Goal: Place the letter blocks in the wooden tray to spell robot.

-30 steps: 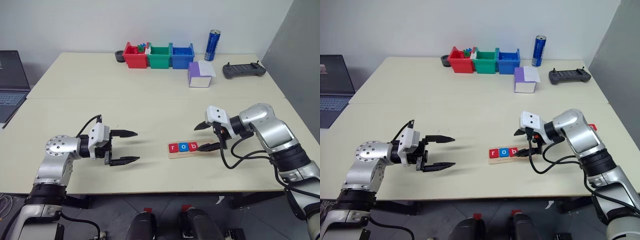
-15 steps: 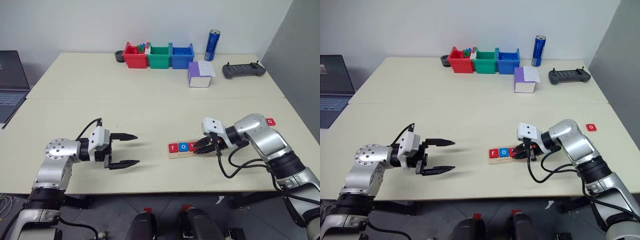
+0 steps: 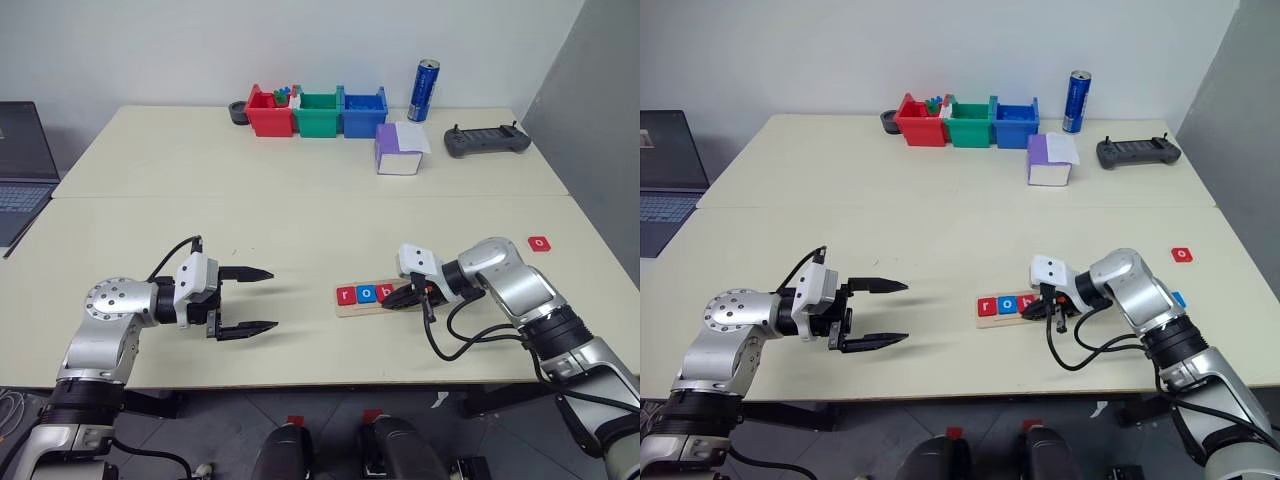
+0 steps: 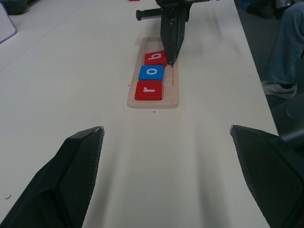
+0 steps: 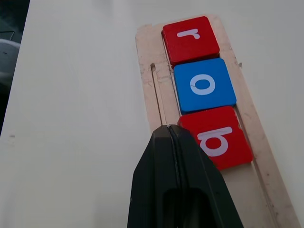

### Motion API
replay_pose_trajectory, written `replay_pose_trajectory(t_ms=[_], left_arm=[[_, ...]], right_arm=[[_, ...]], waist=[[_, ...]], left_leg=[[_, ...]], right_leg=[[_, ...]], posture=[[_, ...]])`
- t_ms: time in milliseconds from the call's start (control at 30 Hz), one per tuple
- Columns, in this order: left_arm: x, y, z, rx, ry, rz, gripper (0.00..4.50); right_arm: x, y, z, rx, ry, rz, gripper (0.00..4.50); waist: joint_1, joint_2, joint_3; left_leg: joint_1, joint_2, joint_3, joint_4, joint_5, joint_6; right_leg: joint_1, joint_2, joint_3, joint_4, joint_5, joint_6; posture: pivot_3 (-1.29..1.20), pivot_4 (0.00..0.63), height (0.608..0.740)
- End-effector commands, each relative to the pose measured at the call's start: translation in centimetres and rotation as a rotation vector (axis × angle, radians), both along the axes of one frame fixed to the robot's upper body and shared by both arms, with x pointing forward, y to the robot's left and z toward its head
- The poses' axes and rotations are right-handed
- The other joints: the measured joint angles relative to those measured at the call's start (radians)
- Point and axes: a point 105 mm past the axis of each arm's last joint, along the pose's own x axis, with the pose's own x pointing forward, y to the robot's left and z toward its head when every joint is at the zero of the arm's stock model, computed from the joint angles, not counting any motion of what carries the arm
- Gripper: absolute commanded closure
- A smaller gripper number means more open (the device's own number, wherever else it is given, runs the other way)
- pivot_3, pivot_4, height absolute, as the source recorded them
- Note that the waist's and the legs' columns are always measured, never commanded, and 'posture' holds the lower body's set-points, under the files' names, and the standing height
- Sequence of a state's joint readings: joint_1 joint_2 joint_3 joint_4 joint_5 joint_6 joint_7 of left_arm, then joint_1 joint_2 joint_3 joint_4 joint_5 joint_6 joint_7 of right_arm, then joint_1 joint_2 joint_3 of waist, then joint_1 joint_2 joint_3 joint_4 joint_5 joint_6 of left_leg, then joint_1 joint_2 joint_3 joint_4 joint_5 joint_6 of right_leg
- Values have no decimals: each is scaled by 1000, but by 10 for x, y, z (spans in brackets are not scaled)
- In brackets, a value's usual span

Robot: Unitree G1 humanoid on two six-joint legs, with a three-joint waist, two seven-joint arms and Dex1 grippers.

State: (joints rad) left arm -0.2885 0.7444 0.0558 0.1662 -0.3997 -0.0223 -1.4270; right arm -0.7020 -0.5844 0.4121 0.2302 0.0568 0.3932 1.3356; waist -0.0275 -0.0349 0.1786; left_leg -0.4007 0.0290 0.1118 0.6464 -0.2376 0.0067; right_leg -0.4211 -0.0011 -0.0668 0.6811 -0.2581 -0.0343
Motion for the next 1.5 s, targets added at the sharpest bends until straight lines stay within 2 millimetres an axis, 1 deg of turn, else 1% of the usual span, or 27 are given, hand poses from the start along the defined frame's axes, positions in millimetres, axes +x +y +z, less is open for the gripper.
replay_pose_trajectory(t_ms=[33, 333, 433, 500, 567, 633, 700, 767, 967, 1267, 1400, 1500], left_arm=[[1, 3, 14, -4, -51, 5, 0], [3, 1, 15, -6, -55, 2, 0], [3, 1, 15, -8, -56, 1, 0], [3, 2, 15, -9, -57, 3, 0], [3, 2, 15, -8, -57, 5, 0], [3, 2, 15, -7, -57, 7, 0], [3, 2, 15, -7, -57, 9, 0], [3, 2, 15, -8, -57, 10, 0], [2, 3, 17, -7, -58, 15, 0], [1, 4, 17, -6, -57, 20, 0], [1, 6, 15, -6, -55, 21, 0], [1, 6, 14, -6, -55, 20, 0]], right_arm=[[7, 2, 13, 3, -65, 8, 4479], [6, 4, 22, 22, -71, 12, 4479], [2, 3, 30, 46, -49, 27, 4479], [7, -4, 37, 53, -58, 5, 4479], [18, -15, 40, 38, -81, -44, 4479], [27, -23, 38, 12, -106, -75, 4479], [34, -25, 36, 12, -114, -97, 4479], [36, -24, 33, 13, -111, -100, 4479], [34, -20, 16, 3, -68, -82, 4479], [31, -20, 13, -1, -54, -72, 4479], [28, -15, 13, 5, -53, -60, 4479], [31, -21, 13, -25, -70, -78, 4479]], waist=[[0, 0, 0], [0, 0, 0], [0, 0, 0], [0, 0, 0], [0, 0, 0], [0, 0, 0], [0, 0, 0], [-1, 0, 0], [-1, 0, 0], [-1, 0, 0], [-1, 0, 0], [-1, 0, 0]], left_leg=[[0, 0, 0, 0, 0, 0], [0, 0, 0, 0, 0, 0], [0, 0, 0, 0, 0, 0], [0, 0, 0, 0, 0, 0], [0, 0, 0, 0, 0, 0], [0, 0, 0, 0, 0, 0], [0, 0, 0, 0, 0, 0], [0, 0, 0, 0, 0, 0], [0, 0, 0, 0, 0, 0], [0, 0, 0, 0, 0, 0], [0, 0, 0, 0, 0, 0], [0, 0, 0, 0, 0, 0]], right_leg=[[0, 0, 0, 0, 0, 0], [0, 0, 0, 0, 0, 0], [0, 0, 0, 0, 0, 0], [0, 0, 0, 0, 0, 0], [0, 0, 0, 0, 0, 0], [0, 0, 0, 0, 0, 0], [0, 0, 0, 0, 0, 0], [0, 0, 0, 0, 0, 0], [0, 0, 0, 0, 0, 0], [0, 0, 0, 0, 0, 0], [0, 0, 0, 0, 0, 0], [0, 0, 0, 0, 0, 0]], posture=[[0, 150, 740], [0, 150, 740], [0, 150, 740], [0, 150, 740], [0, 150, 740], [0, 150, 740], [0, 150, 740], [0, 150, 740], [0, 150, 740], [0, 150, 740], [0, 150, 740], [0, 150, 740]])
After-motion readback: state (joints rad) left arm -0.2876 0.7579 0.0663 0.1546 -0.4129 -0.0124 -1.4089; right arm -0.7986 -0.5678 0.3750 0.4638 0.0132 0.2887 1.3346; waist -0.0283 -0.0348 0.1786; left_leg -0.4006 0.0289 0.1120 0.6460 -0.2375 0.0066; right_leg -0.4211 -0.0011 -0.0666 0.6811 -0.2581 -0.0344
